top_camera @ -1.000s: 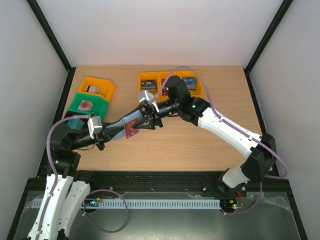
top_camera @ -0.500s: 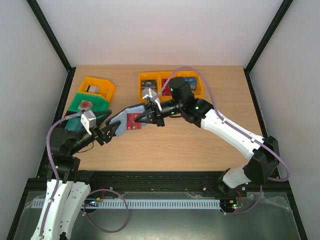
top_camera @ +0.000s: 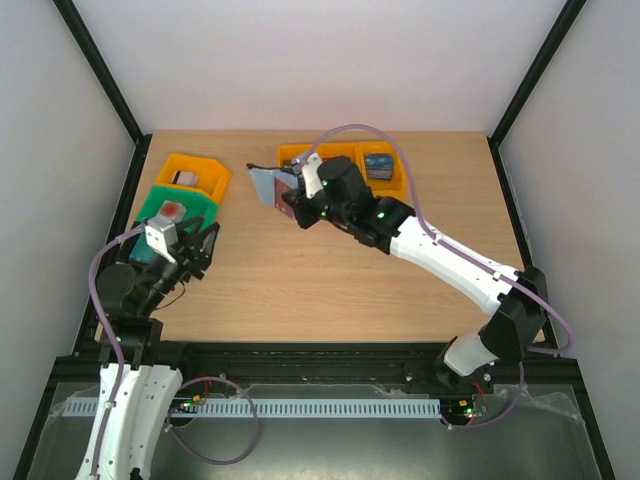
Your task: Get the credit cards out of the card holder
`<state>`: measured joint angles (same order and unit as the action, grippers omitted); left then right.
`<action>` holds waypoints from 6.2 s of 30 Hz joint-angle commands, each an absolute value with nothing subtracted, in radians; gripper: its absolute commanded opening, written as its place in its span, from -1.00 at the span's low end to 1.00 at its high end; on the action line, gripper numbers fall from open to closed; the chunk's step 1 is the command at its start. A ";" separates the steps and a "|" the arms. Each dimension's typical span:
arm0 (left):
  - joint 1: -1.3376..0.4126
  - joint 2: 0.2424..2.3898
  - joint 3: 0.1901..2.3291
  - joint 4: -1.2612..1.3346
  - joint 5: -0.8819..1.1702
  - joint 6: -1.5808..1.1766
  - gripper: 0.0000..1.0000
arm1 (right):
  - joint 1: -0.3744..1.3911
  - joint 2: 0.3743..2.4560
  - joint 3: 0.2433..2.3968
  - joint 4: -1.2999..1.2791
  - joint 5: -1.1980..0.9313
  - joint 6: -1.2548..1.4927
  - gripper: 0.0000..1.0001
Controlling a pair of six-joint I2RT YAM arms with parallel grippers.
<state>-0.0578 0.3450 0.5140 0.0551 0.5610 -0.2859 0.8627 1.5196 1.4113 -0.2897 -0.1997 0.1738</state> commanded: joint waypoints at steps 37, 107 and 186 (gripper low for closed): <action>-0.140 0.458 0.498 0.143 1.088 -0.365 -0.95 | 0.950 1.389 1.298 -0.039 -0.985 -0.067 -0.97; -0.172 0.473 0.486 0.236 0.945 -0.444 -0.94 | 0.826 1.401 1.270 -0.008 -1.184 0.010 -0.95; -0.092 0.495 0.487 0.043 1.157 -0.331 -0.95 | 0.711 1.279 1.142 -0.035 -1.163 0.066 0.99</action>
<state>-0.0853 0.4961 0.4324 0.0505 1.0664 -0.4202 0.7013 1.2686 1.1847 -0.2592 -0.7799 0.0586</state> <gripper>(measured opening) 0.027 0.988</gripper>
